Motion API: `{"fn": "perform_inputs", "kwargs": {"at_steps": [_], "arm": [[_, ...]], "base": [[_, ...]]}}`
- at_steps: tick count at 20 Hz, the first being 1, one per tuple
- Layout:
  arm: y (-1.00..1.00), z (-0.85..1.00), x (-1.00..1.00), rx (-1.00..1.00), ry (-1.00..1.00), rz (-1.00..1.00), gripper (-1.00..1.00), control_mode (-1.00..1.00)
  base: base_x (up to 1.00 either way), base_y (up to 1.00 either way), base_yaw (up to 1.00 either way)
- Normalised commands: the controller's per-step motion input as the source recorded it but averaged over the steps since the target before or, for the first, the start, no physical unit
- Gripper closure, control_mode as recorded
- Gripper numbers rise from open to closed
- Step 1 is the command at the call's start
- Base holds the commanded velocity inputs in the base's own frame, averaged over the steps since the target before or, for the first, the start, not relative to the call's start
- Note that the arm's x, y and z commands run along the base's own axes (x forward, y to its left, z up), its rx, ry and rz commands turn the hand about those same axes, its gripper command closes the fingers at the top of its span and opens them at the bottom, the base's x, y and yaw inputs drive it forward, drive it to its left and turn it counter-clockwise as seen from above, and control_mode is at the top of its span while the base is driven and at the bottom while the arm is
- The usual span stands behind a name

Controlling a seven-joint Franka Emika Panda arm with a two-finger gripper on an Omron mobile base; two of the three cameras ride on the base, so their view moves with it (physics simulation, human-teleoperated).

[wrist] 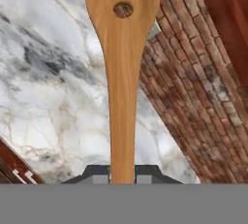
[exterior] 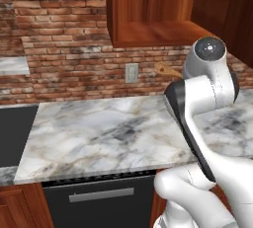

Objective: Organize the utensils by type. Pick up the wooden spoons from the counter and place them in the open cabinet. Then pick up the metallic utensils from the counter and place them in the open drawer.

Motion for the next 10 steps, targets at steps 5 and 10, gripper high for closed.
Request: {"fn": "perform_inputs", "kwargs": {"at_steps": [5,10], "arm": [[-0.14,0.59,0.68,0.01,-0.06,-0.05,1.00,-1.00],[-0.02,0.47,0.79,0.00,-0.01,0.00,1.00,-1.00]], "base": [[0.00,0.00,0.00],[0.00,0.00,0.00]]}}
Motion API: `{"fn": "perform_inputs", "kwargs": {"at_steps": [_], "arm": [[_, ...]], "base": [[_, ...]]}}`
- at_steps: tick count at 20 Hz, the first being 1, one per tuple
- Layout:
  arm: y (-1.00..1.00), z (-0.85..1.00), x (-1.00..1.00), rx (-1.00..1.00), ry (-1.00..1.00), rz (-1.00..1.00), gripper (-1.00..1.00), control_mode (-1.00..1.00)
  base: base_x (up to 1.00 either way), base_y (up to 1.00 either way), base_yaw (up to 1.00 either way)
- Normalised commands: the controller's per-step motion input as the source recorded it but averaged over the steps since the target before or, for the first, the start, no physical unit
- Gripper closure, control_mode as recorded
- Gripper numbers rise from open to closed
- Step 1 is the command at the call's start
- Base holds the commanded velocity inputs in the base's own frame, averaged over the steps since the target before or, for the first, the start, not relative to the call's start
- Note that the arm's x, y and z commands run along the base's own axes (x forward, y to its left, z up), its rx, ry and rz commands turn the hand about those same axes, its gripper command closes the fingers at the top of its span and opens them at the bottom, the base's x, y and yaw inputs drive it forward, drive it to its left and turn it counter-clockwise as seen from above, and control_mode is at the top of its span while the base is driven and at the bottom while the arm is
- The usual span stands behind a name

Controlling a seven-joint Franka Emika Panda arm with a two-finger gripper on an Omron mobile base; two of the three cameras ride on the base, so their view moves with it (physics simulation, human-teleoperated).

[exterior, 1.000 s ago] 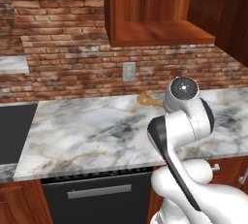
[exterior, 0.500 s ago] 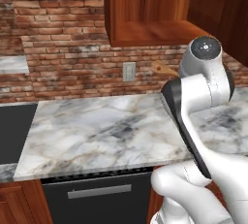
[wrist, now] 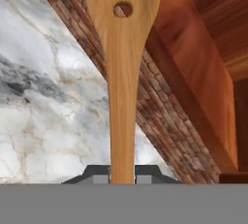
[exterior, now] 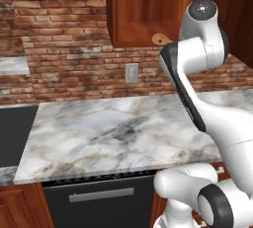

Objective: Organize the utensils by type. Pick up the wooden spoons from the counter and place them in the open cabinet. Then pick up the metallic utensils from the counter and place them in the open drawer.

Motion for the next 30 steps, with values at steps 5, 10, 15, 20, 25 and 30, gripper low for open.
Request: {"fn": "perform_inputs", "kwargs": {"at_steps": [5,10,15,20,25,30], "arm": [[-0.24,0.27,0.78,0.00,0.00,-0.01,1.00,-1.00],[-0.22,0.11,0.70,0.00,0.00,0.00,1.00,-1.00],[-0.04,0.02,0.63,0.00,-0.01,0.00,1.00,-1.00],[-0.16,0.00,0.59,0.00,-0.07,0.00,1.00,-1.00],[-0.25,0.00,0.44,0.00,0.00,0.07,1.00,-1.00],[0.00,-0.01,0.22,-0.01,0.00,0.26,1.00,-1.00]], "base": [[0.00,0.00,0.00],[0.00,0.00,0.00],[0.00,0.00,0.00],[0.00,0.00,0.00],[0.00,0.00,0.00],[0.00,0.00,0.00]]}}
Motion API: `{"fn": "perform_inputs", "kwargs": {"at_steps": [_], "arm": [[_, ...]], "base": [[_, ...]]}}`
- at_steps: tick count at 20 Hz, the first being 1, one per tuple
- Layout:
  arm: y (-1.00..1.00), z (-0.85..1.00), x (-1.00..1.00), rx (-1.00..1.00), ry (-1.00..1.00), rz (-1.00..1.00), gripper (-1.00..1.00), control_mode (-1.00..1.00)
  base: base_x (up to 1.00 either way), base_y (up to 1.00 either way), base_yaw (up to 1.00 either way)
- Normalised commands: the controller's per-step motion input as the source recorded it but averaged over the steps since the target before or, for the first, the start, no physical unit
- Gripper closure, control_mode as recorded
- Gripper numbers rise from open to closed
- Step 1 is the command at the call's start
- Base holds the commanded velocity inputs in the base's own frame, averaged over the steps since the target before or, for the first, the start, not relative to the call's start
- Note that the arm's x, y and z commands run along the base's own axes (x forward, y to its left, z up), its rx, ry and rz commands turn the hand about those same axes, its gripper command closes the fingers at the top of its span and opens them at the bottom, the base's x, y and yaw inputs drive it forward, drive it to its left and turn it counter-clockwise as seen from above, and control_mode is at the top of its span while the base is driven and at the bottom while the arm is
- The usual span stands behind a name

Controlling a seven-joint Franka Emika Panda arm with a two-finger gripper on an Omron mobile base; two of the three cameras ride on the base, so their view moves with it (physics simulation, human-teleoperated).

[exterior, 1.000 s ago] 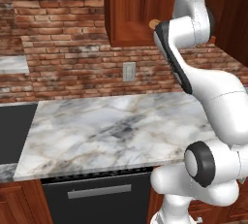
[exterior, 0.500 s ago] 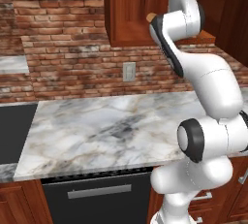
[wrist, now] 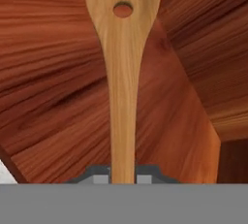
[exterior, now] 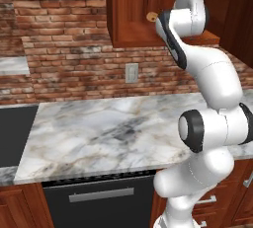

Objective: Organize the utensils by type. Pick up the wooden spoons from the counter and place them in the open cabinet. Then pick up the metallic utensils from the counter and place them in the open drawer.

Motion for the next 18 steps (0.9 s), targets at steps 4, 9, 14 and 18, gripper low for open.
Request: {"fn": "perform_inputs", "kwargs": {"at_steps": [4,9,14,18], "arm": [[0.00,-0.14,0.36,0.00,0.00,0.27,1.00,-1.00],[0.00,-0.22,0.66,0.00,0.00,0.21,1.00,-1.00],[0.02,-0.03,0.66,0.00,-0.05,0.14,1.00,-1.00],[0.05,-0.14,0.51,-0.03,-0.11,0.11,1.00,-1.00]], "base": [[0.00,0.00,0.00],[0.00,0.00,0.00],[0.00,0.00,0.00],[0.00,0.00,0.00]]}}
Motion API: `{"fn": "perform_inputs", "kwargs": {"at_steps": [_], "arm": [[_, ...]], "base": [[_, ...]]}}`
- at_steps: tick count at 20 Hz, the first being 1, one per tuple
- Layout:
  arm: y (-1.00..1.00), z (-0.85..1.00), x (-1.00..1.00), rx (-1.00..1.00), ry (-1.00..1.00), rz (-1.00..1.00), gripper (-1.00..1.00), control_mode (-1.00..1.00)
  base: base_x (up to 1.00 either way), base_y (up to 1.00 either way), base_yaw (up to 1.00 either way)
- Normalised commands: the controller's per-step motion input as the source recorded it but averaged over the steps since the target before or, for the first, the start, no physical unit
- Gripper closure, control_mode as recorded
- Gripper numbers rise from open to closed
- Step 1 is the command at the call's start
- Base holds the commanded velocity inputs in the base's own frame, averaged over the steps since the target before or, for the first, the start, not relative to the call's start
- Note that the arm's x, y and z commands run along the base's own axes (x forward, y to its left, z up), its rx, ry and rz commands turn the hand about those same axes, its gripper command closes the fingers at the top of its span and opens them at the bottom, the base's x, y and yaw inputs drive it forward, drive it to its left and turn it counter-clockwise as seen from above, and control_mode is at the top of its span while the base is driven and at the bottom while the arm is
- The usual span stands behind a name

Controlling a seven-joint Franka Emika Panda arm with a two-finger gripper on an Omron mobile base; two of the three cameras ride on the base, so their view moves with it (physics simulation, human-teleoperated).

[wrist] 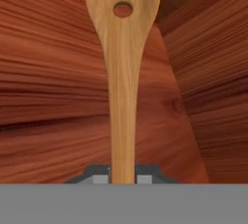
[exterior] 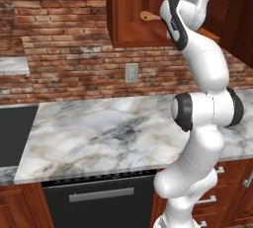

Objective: Organize the utensils by type. Pick up the wooden spoons from the counter and place them in the open cabinet. Then pick up the metallic utensils from the counter and place them in the open drawer.

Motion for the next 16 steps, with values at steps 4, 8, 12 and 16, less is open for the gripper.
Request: {"fn": "perform_inputs", "kwargs": {"at_steps": [4,8,12,16], "arm": [[0.23,-0.55,0.50,-0.15,-0.10,0.05,-1.00,-1.00],[0.06,-0.67,0.07,-0.16,-0.20,0.00,-1.00,-1.00],[0.00,-0.76,0.00,-0.09,-0.28,0.00,-1.00,-1.00],[0.00,-0.75,0.00,-0.06,-0.27,0.00,-1.00,-1.00]], "base": [[0.00,0.00,0.00],[0.00,0.00,0.00],[0.00,0.00,0.00],[0.00,0.00,0.00]]}}
